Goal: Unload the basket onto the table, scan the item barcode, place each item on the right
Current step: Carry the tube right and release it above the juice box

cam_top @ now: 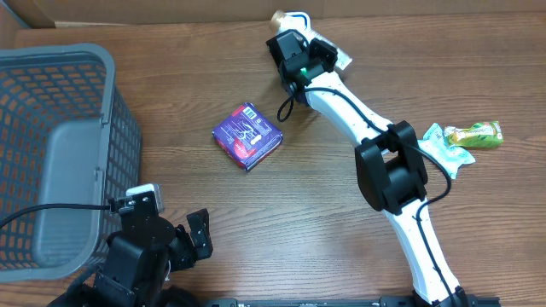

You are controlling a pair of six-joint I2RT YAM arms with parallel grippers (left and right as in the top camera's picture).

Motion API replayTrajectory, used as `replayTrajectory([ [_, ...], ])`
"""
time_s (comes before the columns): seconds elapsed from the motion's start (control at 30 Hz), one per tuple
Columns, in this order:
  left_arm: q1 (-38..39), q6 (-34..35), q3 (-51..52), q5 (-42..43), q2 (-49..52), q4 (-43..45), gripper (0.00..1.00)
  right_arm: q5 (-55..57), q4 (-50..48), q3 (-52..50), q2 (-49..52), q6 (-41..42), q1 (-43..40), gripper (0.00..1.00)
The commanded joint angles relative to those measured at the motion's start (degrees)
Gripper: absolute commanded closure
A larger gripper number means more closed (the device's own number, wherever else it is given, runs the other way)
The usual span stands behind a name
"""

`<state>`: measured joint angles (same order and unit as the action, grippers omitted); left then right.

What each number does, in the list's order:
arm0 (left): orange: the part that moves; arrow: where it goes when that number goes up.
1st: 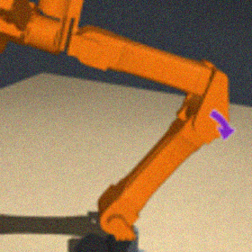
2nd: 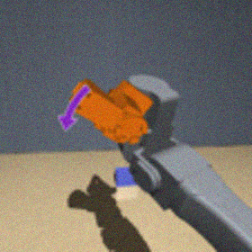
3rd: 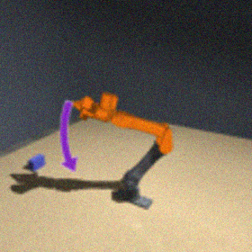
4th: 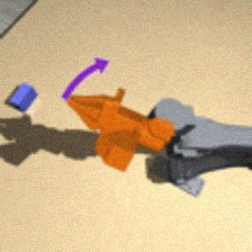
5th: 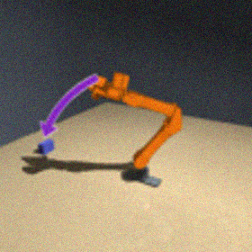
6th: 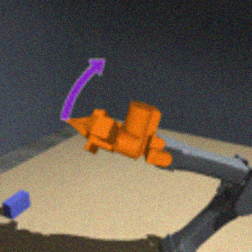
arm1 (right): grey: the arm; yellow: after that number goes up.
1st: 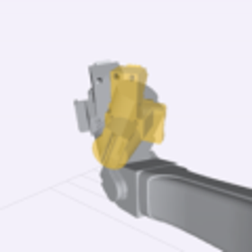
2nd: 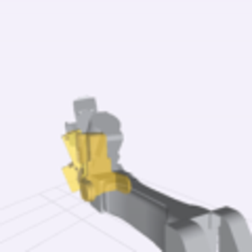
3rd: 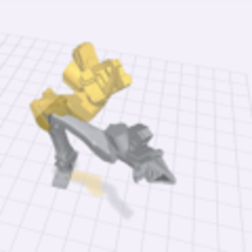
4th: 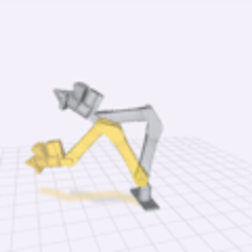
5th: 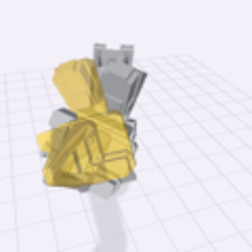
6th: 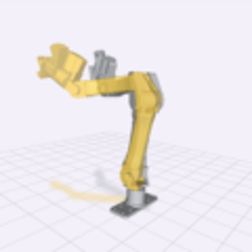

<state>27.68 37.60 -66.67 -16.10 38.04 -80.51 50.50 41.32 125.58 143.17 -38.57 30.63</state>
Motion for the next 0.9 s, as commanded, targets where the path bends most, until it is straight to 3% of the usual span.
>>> replayTrajectory([
  [0.0,0.20,1.01,0.15,-0.39,0.07,0.20,0.01,-14.67,5.81,1.14,-18.38,13.53,1.88,0.96],
  [0.2,0.20,1.01,0.15,-0.37,0.04,0.20,0.00,-54.73,15.43,1.14,-34.97,24.04,-3.41,0.96],
  [0.3,0.20,1.01,0.15,-0.37,0.07,0.20,0.00,-72.06,18.82,1.14,-38.97,24.37,-9.27,0.96],
  [0.43,0.20,1.01,0.15,-0.39,0.07,0.20,0.00,-85.68,25.64,1.14,-40.37,25.81,-18.69,0.96],
  [0.6,0.20,1.01,0.15,-0.37,0.07,0.20,0.00,-86.40,32.83,-1.11,-39.47,29.07,-31.08,0.96],
  [0.73,0.20,1.01,0.15,-0.39,0.04,0.20,0.00,-83.80,29.70,-9.84,-39.47,34.75,-40.02,0.96],
  [0.87,0.20,1.01,0.15,-0.37,0.04,0.20,0.00,-72.70,22.49,-22.58,-39.47,43.95,-46.03,0.96],
])
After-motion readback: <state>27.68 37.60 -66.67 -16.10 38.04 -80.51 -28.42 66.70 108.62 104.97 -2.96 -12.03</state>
